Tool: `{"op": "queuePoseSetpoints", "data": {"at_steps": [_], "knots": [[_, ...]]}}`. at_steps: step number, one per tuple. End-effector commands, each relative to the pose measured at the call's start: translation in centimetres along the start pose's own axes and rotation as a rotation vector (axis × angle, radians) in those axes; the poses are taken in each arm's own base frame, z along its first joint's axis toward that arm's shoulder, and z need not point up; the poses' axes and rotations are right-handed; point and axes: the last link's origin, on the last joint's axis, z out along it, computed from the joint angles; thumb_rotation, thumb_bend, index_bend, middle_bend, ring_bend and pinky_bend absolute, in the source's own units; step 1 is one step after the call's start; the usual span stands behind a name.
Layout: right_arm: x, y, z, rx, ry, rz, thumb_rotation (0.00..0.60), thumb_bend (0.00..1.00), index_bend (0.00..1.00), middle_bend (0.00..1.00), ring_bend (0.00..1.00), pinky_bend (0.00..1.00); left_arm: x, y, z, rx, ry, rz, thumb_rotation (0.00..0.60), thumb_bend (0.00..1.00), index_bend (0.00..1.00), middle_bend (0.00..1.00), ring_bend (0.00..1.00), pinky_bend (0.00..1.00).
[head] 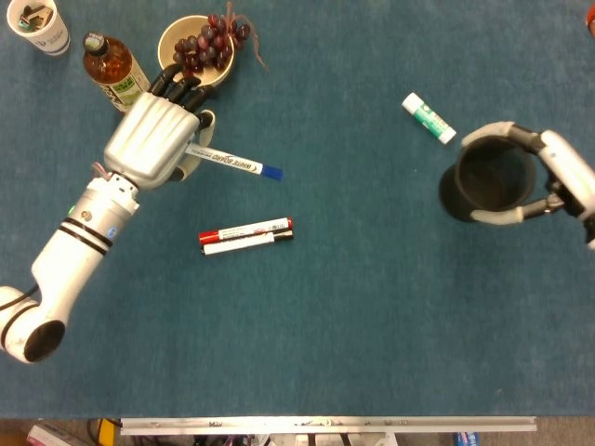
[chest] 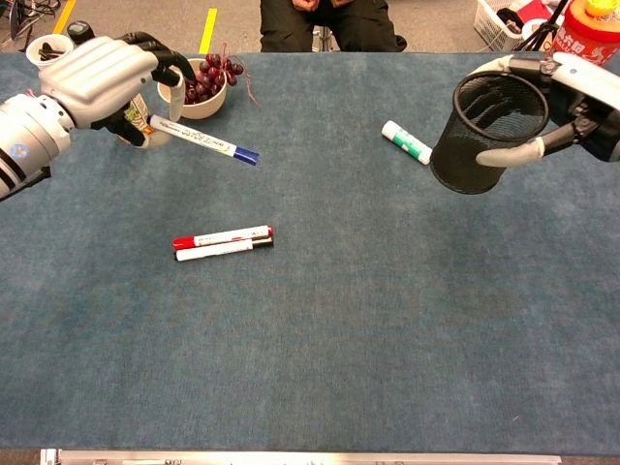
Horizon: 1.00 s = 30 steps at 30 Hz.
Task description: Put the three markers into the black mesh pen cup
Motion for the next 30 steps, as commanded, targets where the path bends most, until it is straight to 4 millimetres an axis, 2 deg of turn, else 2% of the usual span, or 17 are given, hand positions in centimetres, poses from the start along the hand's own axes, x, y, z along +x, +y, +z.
{"op": "queuePoseSetpoints", "data": {"at_steps": [1, 6, 18, 30], "knots": [[-1.1, -0.8, 1.4, -0.001, -0.032, -0.005, 0.600, 0.28, 0.45, 0.43, 0.38, 0.41, 1.7, 0.2, -0.5, -0.018, 0.050, 0.014, 0.600, 0.29, 0.62, 0.25, 0.19, 0.11], [-2.7, -1.6, 3.2, -0.014, -0.072, -0.002, 0.600, 0.28, 0.45, 0.43, 0.38, 0.41, 3.6, 0.8, -0.8, -0.044, 0.108, 0.036, 0.600, 0.29, 0.62, 0.25, 0.18, 0.11], [-6.7, -3.4, 7.3, -0.046, -0.154, -0.009, 0.600, 0.31, 0.45, 0.43, 0.37, 0.41, 6.2, 2.0, -0.2, -0.059, 0.187, 0.071, 0.600, 0.29, 0.62, 0.25, 0.19, 0.11], [-9.2, -5.2, 10.3, -0.065, -0.175, 0.021, 0.600, 0.31, 0.45, 0.43, 0.37, 0.41, 6.2, 2.7, -0.2, -0.110, 0.196, 0.157, 0.600, 0.29, 0.62, 0.25, 0.18, 0.11]]}}
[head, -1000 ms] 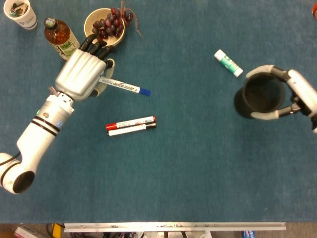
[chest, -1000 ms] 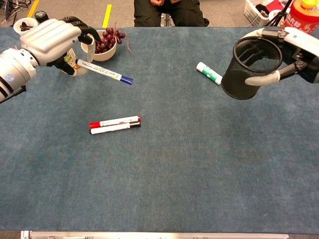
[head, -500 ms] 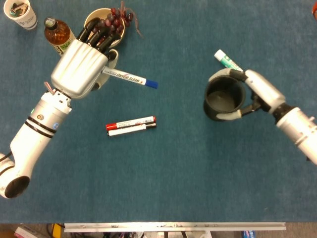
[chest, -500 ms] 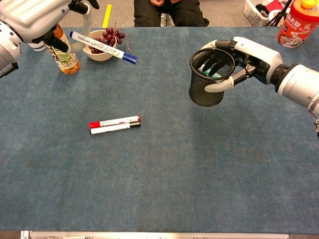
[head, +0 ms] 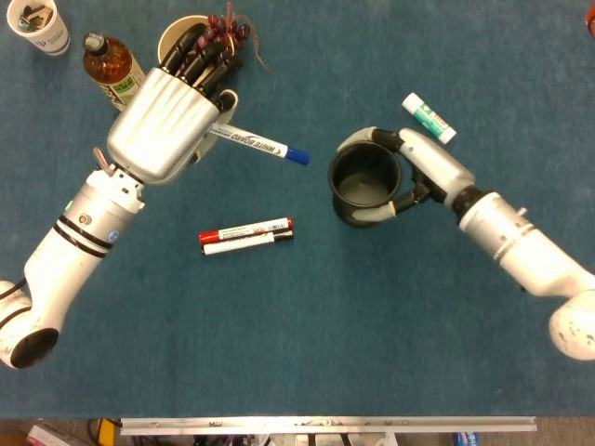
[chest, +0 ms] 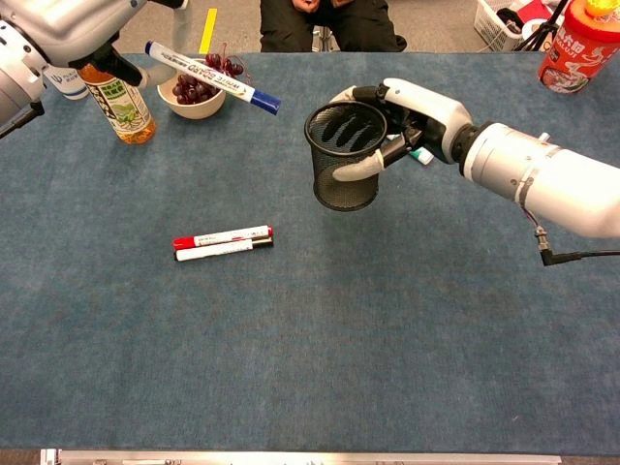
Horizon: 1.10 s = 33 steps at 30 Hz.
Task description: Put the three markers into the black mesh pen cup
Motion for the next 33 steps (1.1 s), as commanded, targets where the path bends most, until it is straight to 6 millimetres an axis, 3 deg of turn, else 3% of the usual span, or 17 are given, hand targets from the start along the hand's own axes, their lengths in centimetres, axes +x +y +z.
{"op": "queuePoseSetpoints", "data": {"at_steps": [1, 22, 33], "knots": [[-0.5, -0.7, 0.8, 0.003, -0.008, 0.007, 0.600, 0.31, 0.45, 0.43, 0.37, 0.41, -0.2, 0.1, -0.1, -0.014, -0.006, 0.024, 0.600, 0.29, 0.62, 0.25, 0.18, 0.11], [-3.1, -2.2, 4.7, -0.028, -0.023, -0.028, 0.600, 0.31, 0.45, 0.43, 0.36, 0.41, -0.4, 1.4, 0.6, -0.069, -0.006, 0.055, 0.600, 0.29, 0.62, 0.25, 0.18, 0.11], [-2.3, -1.3, 4.3, -0.055, -0.003, -0.051, 0.600, 0.31, 0.45, 0.43, 0.36, 0.41, 0.4, 0.7, 0.7, -0.056, 0.003, 0.075, 0.600, 0.29, 0.62, 0.25, 0.18, 0.11]]}}
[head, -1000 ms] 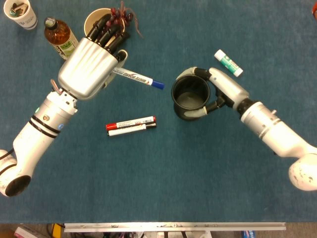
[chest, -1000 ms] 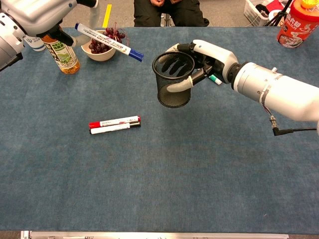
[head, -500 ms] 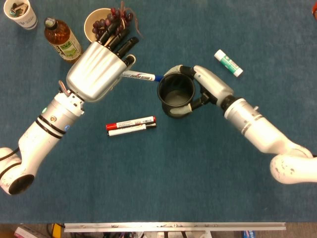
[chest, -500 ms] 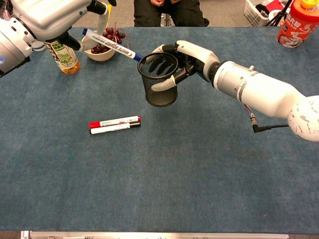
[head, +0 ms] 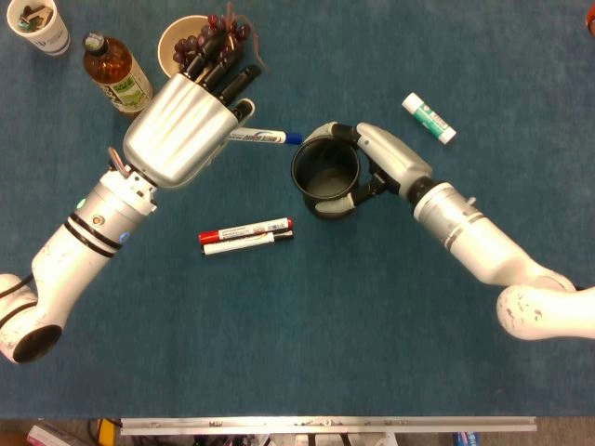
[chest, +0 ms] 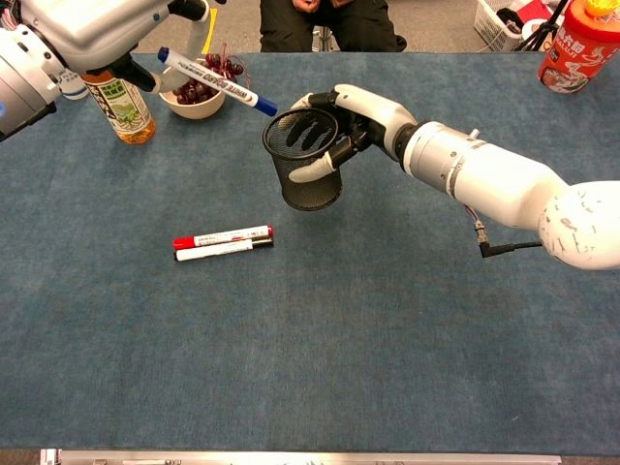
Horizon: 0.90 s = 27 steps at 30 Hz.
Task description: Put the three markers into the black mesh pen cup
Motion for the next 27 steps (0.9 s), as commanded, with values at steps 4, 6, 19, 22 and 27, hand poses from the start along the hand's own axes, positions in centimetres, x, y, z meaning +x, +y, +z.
{"op": "queuePoseSetpoints", "data": {"at_steps": [4, 6, 19, 22, 27], "knots": [[0.6, 0.2, 0.1, -0.002, 0.019, 0.007, 0.600, 0.31, 0.45, 0.43, 0.36, 0.41, 0.3, -0.1, -0.2, 0.000, 0.000, -0.002, 0.600, 0.29, 0.62, 0.25, 0.18, 0.11], [0.7, 0.1, 0.2, 0.000, 0.021, 0.010, 0.600, 0.31, 0.45, 0.43, 0.35, 0.41, 0.3, 0.0, -0.3, -0.005, -0.001, 0.001, 0.600, 0.29, 0.62, 0.25, 0.18, 0.11], [0.0, -1.1, 1.7, 0.014, 0.013, -0.025, 0.600, 0.31, 0.45, 0.43, 0.35, 0.41, 0.8, 0.6, -0.3, -0.023, 0.002, 0.000, 0.600, 0.29, 0.62, 0.25, 0.18, 0.11], [0.0, -1.1, 1.8, 0.012, 0.014, -0.026, 0.600, 0.31, 0.45, 0.43, 0.35, 0.42, 0.9, 0.5, -0.3, -0.021, 0.003, 0.003, 0.600, 0.29, 0.62, 0.25, 0.18, 0.11], [0.6, -0.5, 1.6, -0.005, 0.027, -0.036, 0.600, 0.31, 0.45, 0.43, 0.35, 0.42, 1.0, -0.2, -0.7, -0.008, -0.001, 0.015, 0.600, 0.29, 0.62, 0.25, 0.18, 0.11]]}}
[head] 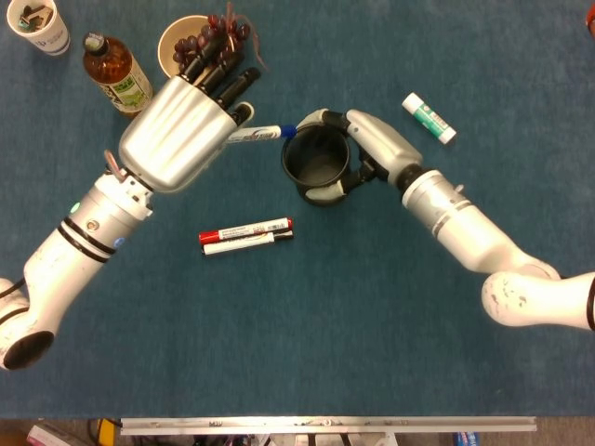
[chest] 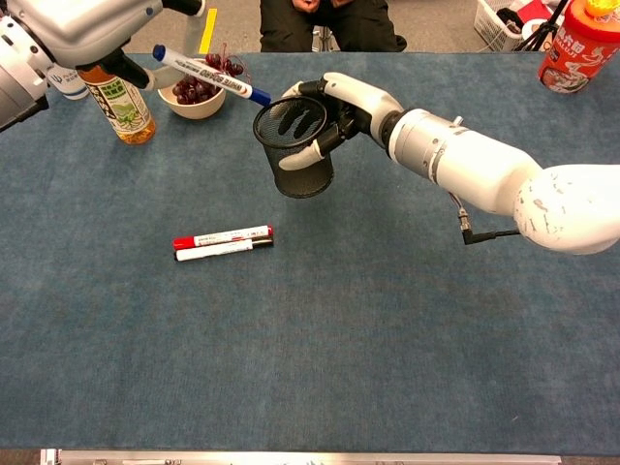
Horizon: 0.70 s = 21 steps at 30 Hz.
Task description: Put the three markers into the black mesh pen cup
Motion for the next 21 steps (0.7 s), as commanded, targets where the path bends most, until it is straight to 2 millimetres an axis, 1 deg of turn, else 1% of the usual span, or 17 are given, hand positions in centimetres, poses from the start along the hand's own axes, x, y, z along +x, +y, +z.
{"op": "queuePoseSetpoints", "data": {"at_steps": [1, 6, 11, 16, 21], "knots": [[0.3, 0.4, -0.2, -0.008, 0.006, -0.006, 0.600, 0.31, 0.45, 0.43, 0.35, 0.42, 0.0, -0.3, -0.2, 0.005, -0.003, 0.004, 0.600, 0.29, 0.62, 0.25, 0.18, 0.11], [0.8, 0.8, -0.2, -0.020, 0.018, -0.007, 0.600, 0.31, 0.45, 0.43, 0.35, 0.42, 0.1, -0.4, -0.4, 0.005, -0.005, -0.005, 0.600, 0.29, 0.62, 0.24, 0.18, 0.11], [0.6, 0.7, 0.3, -0.017, 0.011, -0.027, 0.600, 0.31, 0.45, 0.43, 0.35, 0.43, 0.5, 0.1, -0.4, -0.011, 0.000, -0.016, 0.600, 0.29, 0.62, 0.24, 0.18, 0.11], [0.0, 0.2, 1.0, -0.010, 0.004, -0.023, 0.600, 0.31, 0.45, 0.43, 0.34, 0.43, 0.7, 0.7, -0.2, -0.030, -0.001, -0.025, 0.600, 0.29, 0.62, 0.24, 0.18, 0.11], [-0.5, -0.8, 1.6, 0.006, -0.004, -0.030, 0.600, 0.31, 0.45, 0.43, 0.34, 0.43, 0.7, 1.1, 0.0, -0.042, -0.005, -0.020, 0.600, 0.29, 0.62, 0.24, 0.18, 0.11]]}}
